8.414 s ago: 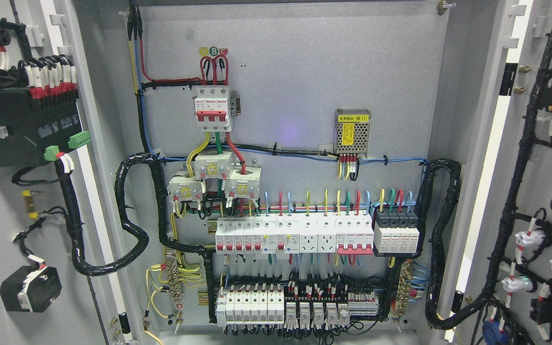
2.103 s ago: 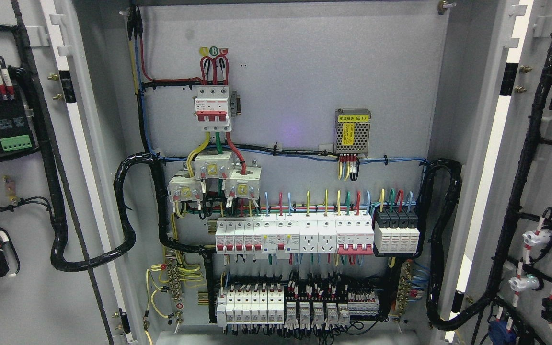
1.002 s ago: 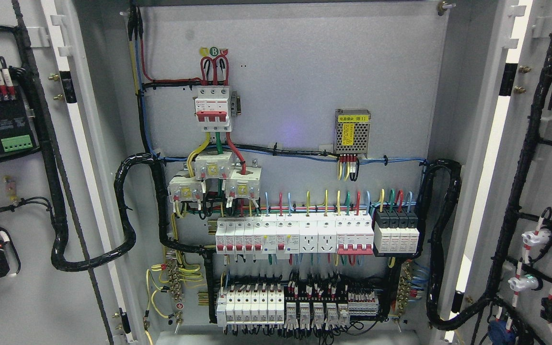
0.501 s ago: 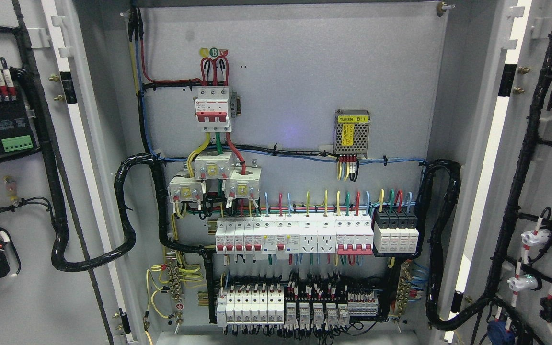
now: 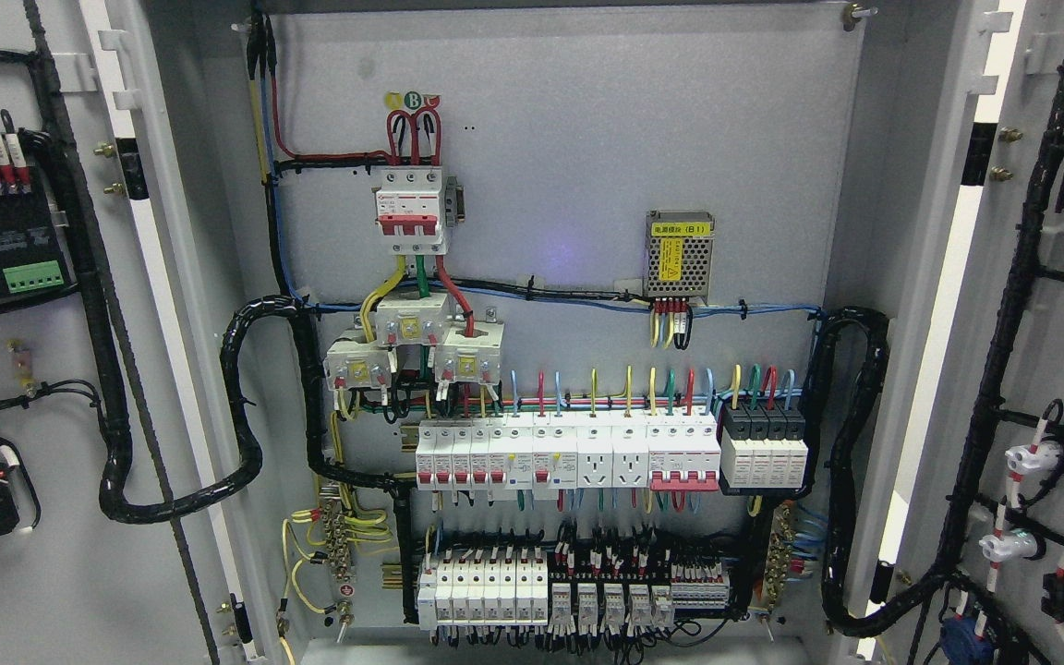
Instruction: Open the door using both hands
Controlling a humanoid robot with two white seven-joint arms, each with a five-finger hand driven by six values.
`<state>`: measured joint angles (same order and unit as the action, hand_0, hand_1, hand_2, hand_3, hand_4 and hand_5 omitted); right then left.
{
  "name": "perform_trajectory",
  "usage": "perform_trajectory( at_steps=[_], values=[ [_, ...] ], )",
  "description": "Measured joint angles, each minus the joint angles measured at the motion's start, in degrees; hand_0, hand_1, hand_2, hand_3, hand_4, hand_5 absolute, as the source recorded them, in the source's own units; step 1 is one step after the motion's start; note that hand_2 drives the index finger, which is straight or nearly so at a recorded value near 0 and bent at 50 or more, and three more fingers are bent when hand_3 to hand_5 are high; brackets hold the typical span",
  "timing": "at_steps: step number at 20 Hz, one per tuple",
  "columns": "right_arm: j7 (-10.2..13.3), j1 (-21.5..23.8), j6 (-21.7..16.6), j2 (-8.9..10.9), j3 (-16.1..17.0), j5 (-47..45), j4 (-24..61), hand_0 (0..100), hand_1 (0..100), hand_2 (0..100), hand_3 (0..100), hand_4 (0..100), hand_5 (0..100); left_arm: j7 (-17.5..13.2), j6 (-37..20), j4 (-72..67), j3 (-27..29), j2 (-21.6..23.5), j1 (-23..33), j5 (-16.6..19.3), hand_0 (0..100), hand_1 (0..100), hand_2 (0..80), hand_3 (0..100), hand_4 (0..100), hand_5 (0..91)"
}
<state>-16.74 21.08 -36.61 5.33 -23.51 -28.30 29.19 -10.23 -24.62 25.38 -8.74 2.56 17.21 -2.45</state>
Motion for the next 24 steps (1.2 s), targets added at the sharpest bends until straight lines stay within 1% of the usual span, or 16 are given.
perform_trajectory(
  at_steps=[1,5,6,8,10,11,13,16,22,24],
  values=[
    [1.4,-0.9,2.0,-0.81,0.4,0.0,-2.2,0,0,0,0,0,0,0.0,1.6,-1.5,0.3,-0.2,-0.7,0.0,0,0,0.0,0,3,0.0],
    [5.2,-3.6,10.7,-3.84,1.8,0.1,-9.5,0,0,0,0,0,0,0.0,8.2,-6.4,1.3,-0.9,-2.8,0.1,0,0,0.0,0,3,0.0],
    [6.1,-4.2,12.0,-4.52,2.1,0.1,-10.9,0,0,0,0,0,0,0.0,9.9,-7.4,1.6,-1.1,-3.2,0.1,0,0,0.0,0,3,0.0],
    [8.8,-5.1,14.6,-5.67,2.6,0.1,-13.5,0,0,0,0,0,0,0.0,13.2,-9.1,2.1,-1.3,-3.8,0.1,0,0,0.0,0,3,0.0],
    [10.4,-5.9,17.9,-6.67,3.1,0.1,-15.6,0,0,0,0,0,0,-0.1,15.5,-10.7,2.5,-1.5,-4.3,0.2,0,0,0.0,0,3,0.0],
    [10.9,-6.3,19.6,-7.11,3.2,0.1,-16.5,0,0,0,0,0,0,-0.2,16.5,-11.5,2.7,-1.6,-4.6,0.2,0,0,0.0,0,3,0.0],
    [11.5,-7.2,21.8,-7.87,3.6,0.1,-18.2,0,0,0,0,0,0,-0.1,17.9,-12.8,3.1,-1.8,-5.3,0.8,0,0,0.0,0,3,0.0],
    [12.0,-8.7,24.8,-8.80,3.9,0.1,-20.0,0,0,0,0,0,0,0.4,19.1,-14.6,3.5,-2.0,-5.9,2.6,0,0,0.0,0,3,0.0],
    [13.2,-10.9,27.5,-9.90,4.4,0.1,-22.8,0,0,0,0,0,0,0.6,19.5,-16.8,4.0,-2.2,-6.5,4.5,0,0,0.0,0,3,0.0],
    [14.4,-11.6,28.4,-10.12,4.5,0.1,-23.5,0,0,0,0,0,0,0.6,19.5,-17.3,4.2,-2.3,-6.6,4.8,0,0,0.0,0,3,0.0]
  ],
)
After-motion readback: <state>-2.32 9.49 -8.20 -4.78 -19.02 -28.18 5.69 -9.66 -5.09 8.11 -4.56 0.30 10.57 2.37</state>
